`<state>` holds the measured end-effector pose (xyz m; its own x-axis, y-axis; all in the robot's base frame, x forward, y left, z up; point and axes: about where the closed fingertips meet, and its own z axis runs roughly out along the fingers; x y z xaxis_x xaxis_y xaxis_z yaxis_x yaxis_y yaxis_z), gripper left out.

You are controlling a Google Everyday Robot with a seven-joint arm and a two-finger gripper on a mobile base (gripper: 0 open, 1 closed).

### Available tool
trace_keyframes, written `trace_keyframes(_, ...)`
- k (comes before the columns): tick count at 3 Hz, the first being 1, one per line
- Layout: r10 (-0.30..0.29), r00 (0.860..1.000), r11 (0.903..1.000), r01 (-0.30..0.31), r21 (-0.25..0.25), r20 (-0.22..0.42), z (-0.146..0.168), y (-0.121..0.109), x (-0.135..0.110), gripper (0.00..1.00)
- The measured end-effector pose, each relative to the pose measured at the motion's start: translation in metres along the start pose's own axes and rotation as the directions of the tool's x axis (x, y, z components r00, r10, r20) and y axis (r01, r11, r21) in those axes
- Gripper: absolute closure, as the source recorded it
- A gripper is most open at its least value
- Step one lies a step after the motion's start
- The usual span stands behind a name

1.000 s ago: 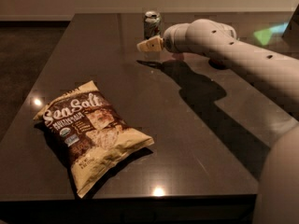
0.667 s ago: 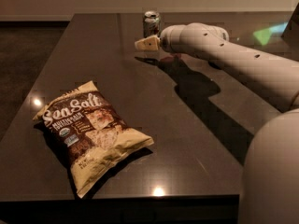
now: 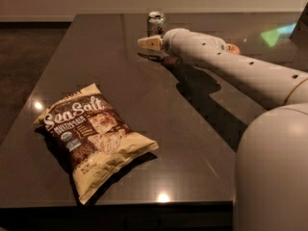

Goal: Knock 7up can over

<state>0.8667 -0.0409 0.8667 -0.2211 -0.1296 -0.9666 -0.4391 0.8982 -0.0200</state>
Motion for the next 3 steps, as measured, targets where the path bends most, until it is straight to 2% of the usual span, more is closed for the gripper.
trace_keyframes(3, 0.018, 0.995, 0.9998, -0.018, 0.002, 0.094, 0.021, -0.003, -0.004, 0.0)
